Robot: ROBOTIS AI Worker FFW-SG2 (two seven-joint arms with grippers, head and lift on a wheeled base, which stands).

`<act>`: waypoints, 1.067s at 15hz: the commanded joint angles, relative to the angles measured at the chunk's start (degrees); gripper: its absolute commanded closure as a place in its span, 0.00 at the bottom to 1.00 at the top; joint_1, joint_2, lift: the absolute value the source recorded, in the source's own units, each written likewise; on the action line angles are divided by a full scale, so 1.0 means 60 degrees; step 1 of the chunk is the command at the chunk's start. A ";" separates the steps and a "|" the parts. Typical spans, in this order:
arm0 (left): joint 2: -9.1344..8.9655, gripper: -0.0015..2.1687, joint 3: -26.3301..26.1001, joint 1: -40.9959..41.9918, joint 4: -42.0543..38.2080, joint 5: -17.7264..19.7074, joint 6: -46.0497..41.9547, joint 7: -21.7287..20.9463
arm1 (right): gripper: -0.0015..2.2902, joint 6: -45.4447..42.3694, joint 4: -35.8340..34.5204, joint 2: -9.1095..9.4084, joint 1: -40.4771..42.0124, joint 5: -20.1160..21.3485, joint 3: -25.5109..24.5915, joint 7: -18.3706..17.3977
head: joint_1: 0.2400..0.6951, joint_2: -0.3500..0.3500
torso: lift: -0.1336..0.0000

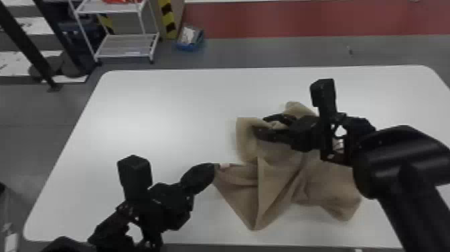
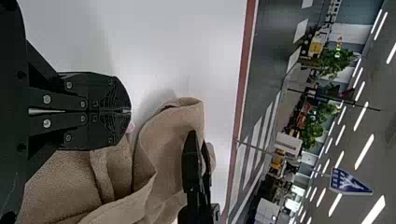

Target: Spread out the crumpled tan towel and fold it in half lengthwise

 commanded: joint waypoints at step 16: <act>-0.0041 0.87 0.0996 -0.0128 -0.0260 0.0572 0.0088 0.0322 | 0.84 -0.2824 -0.2604 -0.1222 0.2623 -0.1827 -0.2929 -0.2031 | 1.00 0.39 | 0.06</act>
